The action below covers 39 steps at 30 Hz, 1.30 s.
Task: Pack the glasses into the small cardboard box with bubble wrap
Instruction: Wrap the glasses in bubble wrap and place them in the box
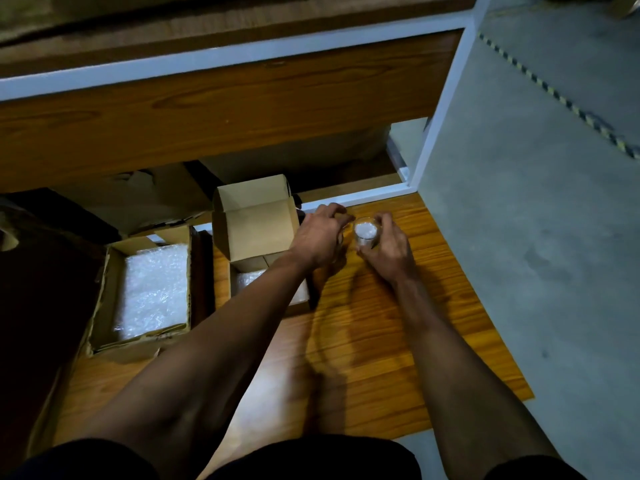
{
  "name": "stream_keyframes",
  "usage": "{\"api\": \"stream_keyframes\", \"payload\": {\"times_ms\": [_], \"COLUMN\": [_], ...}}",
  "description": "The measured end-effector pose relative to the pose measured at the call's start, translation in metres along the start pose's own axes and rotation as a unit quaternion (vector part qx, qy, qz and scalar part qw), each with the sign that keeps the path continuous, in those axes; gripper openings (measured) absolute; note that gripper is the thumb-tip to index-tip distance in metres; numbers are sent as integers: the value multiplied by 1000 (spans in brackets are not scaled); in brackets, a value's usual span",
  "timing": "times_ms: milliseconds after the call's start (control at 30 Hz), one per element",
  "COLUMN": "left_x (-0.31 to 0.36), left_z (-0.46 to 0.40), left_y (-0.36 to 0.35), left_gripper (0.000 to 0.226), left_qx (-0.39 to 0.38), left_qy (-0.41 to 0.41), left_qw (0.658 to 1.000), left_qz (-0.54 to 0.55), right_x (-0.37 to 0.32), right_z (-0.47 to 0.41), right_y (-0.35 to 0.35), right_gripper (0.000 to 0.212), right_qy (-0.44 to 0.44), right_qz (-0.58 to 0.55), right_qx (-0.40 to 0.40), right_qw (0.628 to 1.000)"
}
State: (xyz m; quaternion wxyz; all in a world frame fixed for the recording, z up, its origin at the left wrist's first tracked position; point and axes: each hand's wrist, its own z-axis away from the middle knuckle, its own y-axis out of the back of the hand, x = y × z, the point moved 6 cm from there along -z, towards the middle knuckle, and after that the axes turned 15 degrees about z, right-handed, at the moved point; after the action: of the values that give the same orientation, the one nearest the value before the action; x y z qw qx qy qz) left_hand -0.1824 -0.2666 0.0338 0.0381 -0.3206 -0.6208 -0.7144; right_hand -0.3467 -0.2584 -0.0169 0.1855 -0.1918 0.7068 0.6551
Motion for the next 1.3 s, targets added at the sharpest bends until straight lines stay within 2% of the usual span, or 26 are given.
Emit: {"api": "stream_keyframes", "payload": {"times_ms": [100,200,333,633,733,867,1033,1300], "left_x": [-16,-30,-33,-37,-43,-44,-52,-82], "left_z": [9,16,20,16,28,55,100,181], "left_y": [9,-3,-24,-18,-7,12,28,39], "left_gripper": [59,72,86,73,76,83,65,59], "left_qx": [56,16,-20,-2,28,72,143,222], "left_qy": [19,58,76,106,112,66,28,94], "left_qw": [997,996,996,991,985,978,970,950], "left_qz": [53,69,51,77,131,183,195,199], "right_x": [-6,-12,-16,-8,-9,-19,-41,-88], "right_z": [0,-1,-3,-3,-2,4,18,43], "right_y": [2,-3,-7,-17,-19,-13,-8,-26], "right_gripper": [92,97,94,80,76,81,78,66], "right_qy": [-12,-16,-31,-62,-69,-95,-89,-49], "right_qz": [17,32,33,-9,-22,-79,-106,-88], "right_qx": [-18,-44,-45,-36,-47,-53,-64,-153], "right_qw": [1000,998,998,997,996,991,988,983]}}
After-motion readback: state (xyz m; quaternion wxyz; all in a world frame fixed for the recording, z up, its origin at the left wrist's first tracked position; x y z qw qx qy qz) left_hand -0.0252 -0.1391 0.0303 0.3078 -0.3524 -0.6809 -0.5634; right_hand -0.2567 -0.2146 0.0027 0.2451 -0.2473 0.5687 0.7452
